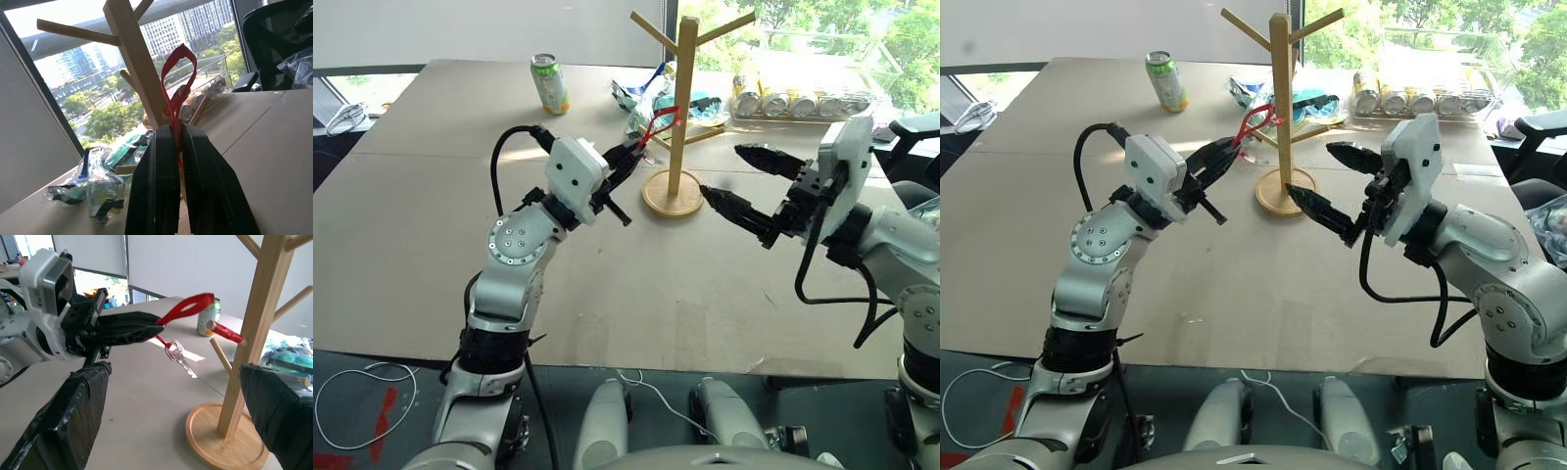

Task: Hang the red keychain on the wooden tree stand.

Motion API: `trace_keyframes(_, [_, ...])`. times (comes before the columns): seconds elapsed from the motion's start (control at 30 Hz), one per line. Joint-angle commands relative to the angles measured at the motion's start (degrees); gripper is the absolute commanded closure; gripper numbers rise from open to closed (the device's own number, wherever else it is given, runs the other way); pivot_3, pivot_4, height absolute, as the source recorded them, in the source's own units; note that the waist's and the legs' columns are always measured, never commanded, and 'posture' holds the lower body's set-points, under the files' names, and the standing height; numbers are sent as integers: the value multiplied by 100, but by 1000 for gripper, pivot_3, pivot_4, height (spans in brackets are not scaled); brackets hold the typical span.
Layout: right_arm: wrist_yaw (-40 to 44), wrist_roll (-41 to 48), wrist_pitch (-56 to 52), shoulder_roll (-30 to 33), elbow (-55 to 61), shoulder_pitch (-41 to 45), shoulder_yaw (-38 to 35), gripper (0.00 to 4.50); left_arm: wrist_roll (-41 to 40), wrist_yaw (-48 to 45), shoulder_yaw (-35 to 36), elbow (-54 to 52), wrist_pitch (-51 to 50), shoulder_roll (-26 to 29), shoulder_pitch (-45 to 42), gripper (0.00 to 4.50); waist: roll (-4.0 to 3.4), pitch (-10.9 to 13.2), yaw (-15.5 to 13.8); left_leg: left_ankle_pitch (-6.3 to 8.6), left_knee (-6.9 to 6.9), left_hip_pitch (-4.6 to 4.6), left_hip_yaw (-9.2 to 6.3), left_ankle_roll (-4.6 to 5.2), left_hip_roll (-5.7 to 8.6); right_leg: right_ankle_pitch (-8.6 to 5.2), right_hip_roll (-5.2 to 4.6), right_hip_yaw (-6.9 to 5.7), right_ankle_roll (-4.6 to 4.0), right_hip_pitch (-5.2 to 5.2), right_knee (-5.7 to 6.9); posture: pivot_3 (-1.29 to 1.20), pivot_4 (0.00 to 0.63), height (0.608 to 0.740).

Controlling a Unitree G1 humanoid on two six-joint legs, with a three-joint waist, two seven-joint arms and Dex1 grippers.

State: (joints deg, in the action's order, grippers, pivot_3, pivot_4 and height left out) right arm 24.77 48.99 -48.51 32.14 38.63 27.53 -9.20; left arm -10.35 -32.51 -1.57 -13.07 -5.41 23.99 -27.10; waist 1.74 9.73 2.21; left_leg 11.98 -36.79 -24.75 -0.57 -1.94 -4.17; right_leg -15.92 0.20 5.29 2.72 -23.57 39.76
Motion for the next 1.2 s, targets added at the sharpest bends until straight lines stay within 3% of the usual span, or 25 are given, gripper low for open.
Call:
trace_keyframes(0.03, [-233,260,-41,87,308,91,-188,0,99,14,-70,143,262,-96,-194,4447,0,0,-3,0,0,0,0,0,0,0,0,0,0,0,0,0,150,732])
trace_keyframes(0.67, [-572,480,-16,315,417,38,-86,0,653,42,-334,1067,490,-224,-544,4447,0,0,2,0,-1,-1,-1,0,0,0,1,0,0,0,0,0,150,732])
trace_keyframes(0.7, [-571,470,-14,315,422,27,-77,0,635,20,-322,1081,485,-220,-544,3791,0,0,0,0,-1,-1,-1,0,0,0,1,0,0,0,0,0,150,732])
trace_keyframes(0.77, [-567,454,-17,319,420,13,-58,0,593,-21,-288,1099,415,-196,-553,3127,0,0,-2,0,-1,-1,-1,0,0,0,0,0,0,0,0,0,150,732])
trace_keyframes(0.93, [-529,395,-12,349,393,-70,-27,0,469,-107,-174,948,165,-82,-444,787,0,0,0,0,-1,-1,-1,0,0,0,0,0,0,0,0,0,150,732])
trace_keyframes(1.0, [-505,379,2,364,367,-103,-24,0,355,-167,-72,786,-45,22,-343,69,0,0,9,0,-1,-1,-1,0,0,0,0,0,0,0,0,0,150,732])
trace_keyframes(1.13, [-340,293,16,486,271,-192,-3,0,-166,-390,320,378,-832,381,-173,69,-1,1,19,0,0,0,-1,0,-2,0,2,0,0,-1,2,0,150,732])
trace_keyframes(1.2, [-117,204,29,665,156,-248,-3,0,-654,-690,671,167,-1587,814,-142,69,-1,1,15,0,0,0,-2,0,-2,-1,2,-1,1,-1,2,0,150,732])
